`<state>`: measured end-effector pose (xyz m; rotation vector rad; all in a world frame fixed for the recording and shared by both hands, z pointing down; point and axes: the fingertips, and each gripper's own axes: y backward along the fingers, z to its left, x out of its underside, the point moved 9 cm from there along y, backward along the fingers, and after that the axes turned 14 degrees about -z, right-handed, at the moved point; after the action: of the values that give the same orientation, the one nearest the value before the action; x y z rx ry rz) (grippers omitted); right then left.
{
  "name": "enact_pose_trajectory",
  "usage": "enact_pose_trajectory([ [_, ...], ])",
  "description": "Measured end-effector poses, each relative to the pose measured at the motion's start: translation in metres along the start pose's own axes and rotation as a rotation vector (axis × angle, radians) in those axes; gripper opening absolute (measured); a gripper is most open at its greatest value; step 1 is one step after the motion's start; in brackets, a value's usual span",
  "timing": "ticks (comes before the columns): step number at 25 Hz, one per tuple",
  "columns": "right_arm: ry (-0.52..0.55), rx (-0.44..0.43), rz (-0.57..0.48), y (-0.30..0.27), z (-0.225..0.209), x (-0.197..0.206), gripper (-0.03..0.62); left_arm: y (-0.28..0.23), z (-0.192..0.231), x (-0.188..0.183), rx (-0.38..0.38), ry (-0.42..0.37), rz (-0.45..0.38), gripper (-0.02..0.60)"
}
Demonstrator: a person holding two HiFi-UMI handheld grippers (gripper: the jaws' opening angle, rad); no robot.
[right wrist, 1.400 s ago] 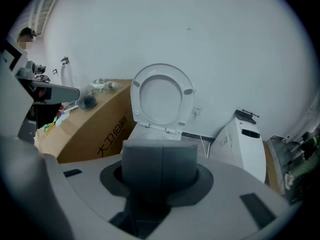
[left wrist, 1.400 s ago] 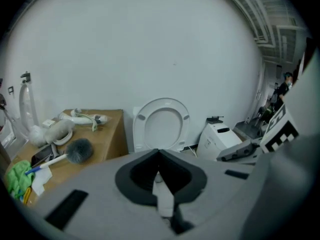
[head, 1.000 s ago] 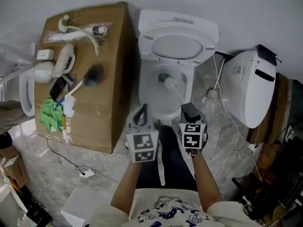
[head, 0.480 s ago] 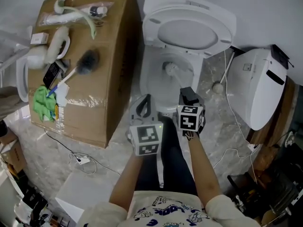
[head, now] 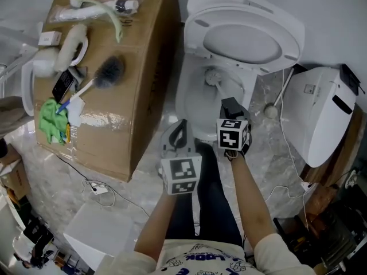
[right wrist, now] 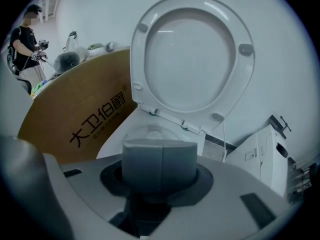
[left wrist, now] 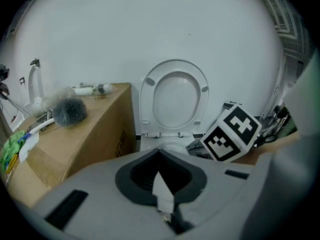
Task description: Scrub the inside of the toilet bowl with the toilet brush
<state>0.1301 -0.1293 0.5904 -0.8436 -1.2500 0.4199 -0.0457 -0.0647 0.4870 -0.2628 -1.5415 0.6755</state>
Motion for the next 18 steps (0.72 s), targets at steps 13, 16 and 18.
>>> enact_pose_trajectory([
  [13,0.046,-0.063,0.021,-0.032,0.022,0.015,0.163,0.007,0.009,0.022,-0.025,0.020,0.039,0.002],
  [16,0.071,-0.098,0.031,-0.033,0.023,0.021,0.163,0.006,0.010,0.024,-0.030,0.023,0.042,0.002],
  [18,0.085,-0.122,0.037,-0.031,0.024,0.024,0.163,0.005,0.010,0.025,-0.036,0.029,0.046,0.001],
])
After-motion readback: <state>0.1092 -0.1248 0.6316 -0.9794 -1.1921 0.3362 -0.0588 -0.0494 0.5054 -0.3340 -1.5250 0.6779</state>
